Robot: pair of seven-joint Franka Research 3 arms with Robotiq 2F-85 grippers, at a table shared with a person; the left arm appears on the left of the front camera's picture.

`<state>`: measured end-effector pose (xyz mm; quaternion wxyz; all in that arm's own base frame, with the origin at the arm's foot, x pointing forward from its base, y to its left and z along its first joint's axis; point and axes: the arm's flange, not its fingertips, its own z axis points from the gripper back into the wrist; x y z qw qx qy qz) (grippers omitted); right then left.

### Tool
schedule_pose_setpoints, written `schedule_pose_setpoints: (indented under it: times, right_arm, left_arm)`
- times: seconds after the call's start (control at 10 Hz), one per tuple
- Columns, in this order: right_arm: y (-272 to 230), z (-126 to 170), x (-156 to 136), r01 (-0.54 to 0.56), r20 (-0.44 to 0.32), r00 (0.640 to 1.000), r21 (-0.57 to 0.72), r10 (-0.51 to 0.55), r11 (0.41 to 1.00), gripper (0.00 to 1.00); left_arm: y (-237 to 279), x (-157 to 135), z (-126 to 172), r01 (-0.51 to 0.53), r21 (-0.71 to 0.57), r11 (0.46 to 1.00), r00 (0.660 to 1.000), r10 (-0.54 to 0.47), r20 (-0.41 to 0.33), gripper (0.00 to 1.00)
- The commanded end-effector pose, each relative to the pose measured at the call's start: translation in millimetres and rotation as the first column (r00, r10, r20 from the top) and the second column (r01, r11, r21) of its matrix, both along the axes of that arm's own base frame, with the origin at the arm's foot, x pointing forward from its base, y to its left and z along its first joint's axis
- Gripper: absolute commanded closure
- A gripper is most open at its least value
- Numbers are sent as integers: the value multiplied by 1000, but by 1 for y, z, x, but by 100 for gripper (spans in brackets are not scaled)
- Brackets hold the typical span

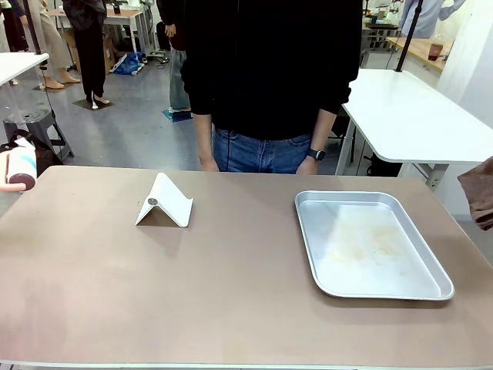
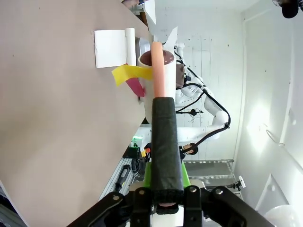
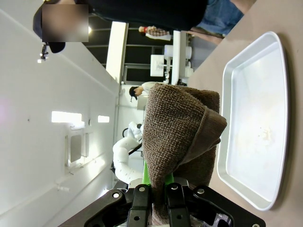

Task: Clean the surface of the table.
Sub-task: Clean the area not pointed to by the person, then return the Lint Roller and towel to their original positions.

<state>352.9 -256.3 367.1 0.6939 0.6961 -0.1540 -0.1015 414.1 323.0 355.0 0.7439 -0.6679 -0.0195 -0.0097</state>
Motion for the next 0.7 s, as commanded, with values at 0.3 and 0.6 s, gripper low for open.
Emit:
schedule_pose_setpoints:
  times: [0.3,0.6]
  right_arm:
    - [0,2,0,0,5,1000,0,0,1000,90]
    - [0,2,0,0,5,1000,0,0,1000,90]
  left_arm:
    - [0,-2,3,4,7,1000,1000,-4,-10,78]
    - [0,-2,3,4,7,1000,1000,-4,-10,78]
